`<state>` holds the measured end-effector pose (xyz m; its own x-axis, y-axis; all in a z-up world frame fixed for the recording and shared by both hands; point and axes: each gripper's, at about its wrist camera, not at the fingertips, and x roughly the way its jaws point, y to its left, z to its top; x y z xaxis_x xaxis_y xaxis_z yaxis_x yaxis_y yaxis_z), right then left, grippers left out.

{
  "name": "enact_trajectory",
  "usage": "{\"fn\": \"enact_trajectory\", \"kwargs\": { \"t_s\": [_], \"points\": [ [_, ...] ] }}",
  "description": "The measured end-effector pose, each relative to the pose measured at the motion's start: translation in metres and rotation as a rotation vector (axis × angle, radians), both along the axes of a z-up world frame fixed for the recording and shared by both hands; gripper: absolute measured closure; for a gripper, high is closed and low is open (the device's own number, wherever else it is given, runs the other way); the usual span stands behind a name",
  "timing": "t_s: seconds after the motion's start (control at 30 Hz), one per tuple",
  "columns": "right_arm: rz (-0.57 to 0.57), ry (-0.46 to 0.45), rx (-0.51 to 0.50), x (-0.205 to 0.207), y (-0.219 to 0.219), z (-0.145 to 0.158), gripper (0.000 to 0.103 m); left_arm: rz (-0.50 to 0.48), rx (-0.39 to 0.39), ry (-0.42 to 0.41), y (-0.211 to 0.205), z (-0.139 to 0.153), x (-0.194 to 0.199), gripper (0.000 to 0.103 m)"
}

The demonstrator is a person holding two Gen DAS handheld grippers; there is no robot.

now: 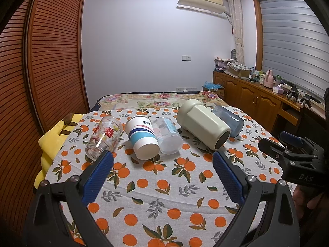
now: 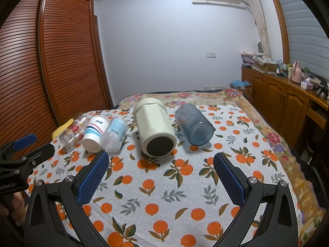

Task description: Flip cup upright

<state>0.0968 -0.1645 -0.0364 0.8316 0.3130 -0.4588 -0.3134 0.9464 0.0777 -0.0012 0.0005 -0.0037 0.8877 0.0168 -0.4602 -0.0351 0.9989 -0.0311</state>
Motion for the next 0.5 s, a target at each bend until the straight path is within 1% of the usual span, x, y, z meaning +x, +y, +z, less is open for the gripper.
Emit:
{"fn": "enact_trajectory", "kwargs": {
  "t_s": [0.5],
  "points": [
    [0.0, 0.0, 0.001, -0.0009, -0.0001, 0.0006, 0.0, -0.003, -0.006, -0.012, -0.0014, 0.0056, -0.0064, 0.005]
  ]
}}
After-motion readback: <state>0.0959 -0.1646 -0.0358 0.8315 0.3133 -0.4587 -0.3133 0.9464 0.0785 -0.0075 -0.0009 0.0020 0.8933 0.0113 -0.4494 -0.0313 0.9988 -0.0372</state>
